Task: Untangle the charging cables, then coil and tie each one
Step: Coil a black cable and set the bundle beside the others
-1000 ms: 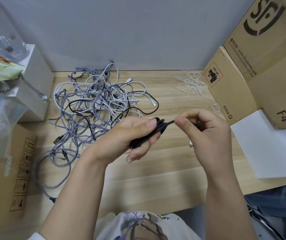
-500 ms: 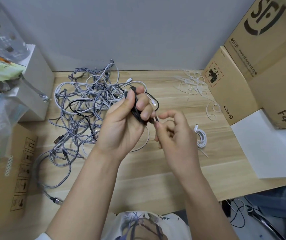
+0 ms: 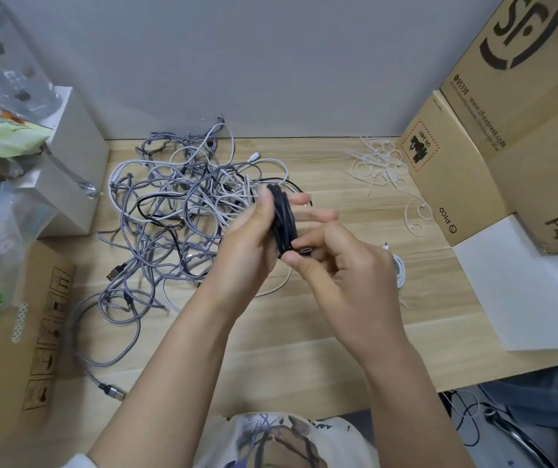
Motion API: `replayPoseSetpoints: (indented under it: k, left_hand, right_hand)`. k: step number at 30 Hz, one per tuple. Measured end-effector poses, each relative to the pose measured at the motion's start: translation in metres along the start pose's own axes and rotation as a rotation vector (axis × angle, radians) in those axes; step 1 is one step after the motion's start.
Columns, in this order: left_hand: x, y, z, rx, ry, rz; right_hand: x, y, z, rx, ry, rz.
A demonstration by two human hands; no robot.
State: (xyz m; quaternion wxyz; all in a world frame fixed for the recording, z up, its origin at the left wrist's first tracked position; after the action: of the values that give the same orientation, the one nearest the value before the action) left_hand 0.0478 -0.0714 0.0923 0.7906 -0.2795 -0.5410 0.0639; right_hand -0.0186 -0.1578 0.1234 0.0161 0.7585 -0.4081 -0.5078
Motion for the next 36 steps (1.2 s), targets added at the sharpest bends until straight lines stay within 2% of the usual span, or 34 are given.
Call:
replayPoseSetpoints:
  k: [4,7,9,12,14,16,21,27,31,36]
  left_hand:
    - [0.002,-0.005,0.004,-0.031,-0.058,-0.167]
    - [0.01,-0.01,0.007,-0.029,-0.097,-0.144]
    - [0.013,-0.008,0.004,0.025,-0.029,0.033]
    - [0.011,0.002,-0.004,0.124,0.171,0.369]
    - [0.007,0.004,-0.005,0.12,0.225,0.408]
    - [0.004,0.002,-0.003,0.105,0.209,0.326]
    - [0.005,0.013,0.001,0.147,-0.044,-0.109]
    - [0.012,0.012,0.007,-0.02,-0.129,-0.288]
    - [0.011,0.014,0.01,-0.081,-0.009,-0.239]
    - [0.007,0.014,0.012,-0.194,0.187,-0.137]
  right_hand:
    - [-0.001,0.007,-0.002,0.079,0.004,-0.002]
    - [-0.002,0.008,-0.002,0.11,-0.026,-0.079]
    - [-0.005,0.01,-0.003,0.117,-0.008,-0.09]
    - [-0.011,0.01,-0.004,0.093,0.048,-0.022]
    - [-0.014,0.004,-0.003,0.053,0.093,0.04]
    - [-0.014,0.0,-0.002,0.028,0.118,0.079]
    - [-0.017,-0.003,-0.005,0.058,0.075,0.045]
    - [-0.011,-0.017,-0.011,0.11,-0.083,-0.087]
    - [-0.002,-0.033,-0.011,0.071,-0.356,-0.427]
    - [0.006,-0.053,-0.009,-0.139,-0.402,-0.487]
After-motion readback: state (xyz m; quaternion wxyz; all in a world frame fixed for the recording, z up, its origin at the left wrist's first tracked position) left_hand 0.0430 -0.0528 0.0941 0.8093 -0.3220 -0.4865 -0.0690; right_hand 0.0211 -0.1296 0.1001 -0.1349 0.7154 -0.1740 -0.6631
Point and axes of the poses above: each hand's wrist, its own z-axis away from the middle knuckle, its own y-axis out of the back of the hand, x = y × z, the point moved 5 cm from there along -z, towards the middle knuckle, and after that the axes turned 12 degrees about x, right-handed, at the moved point
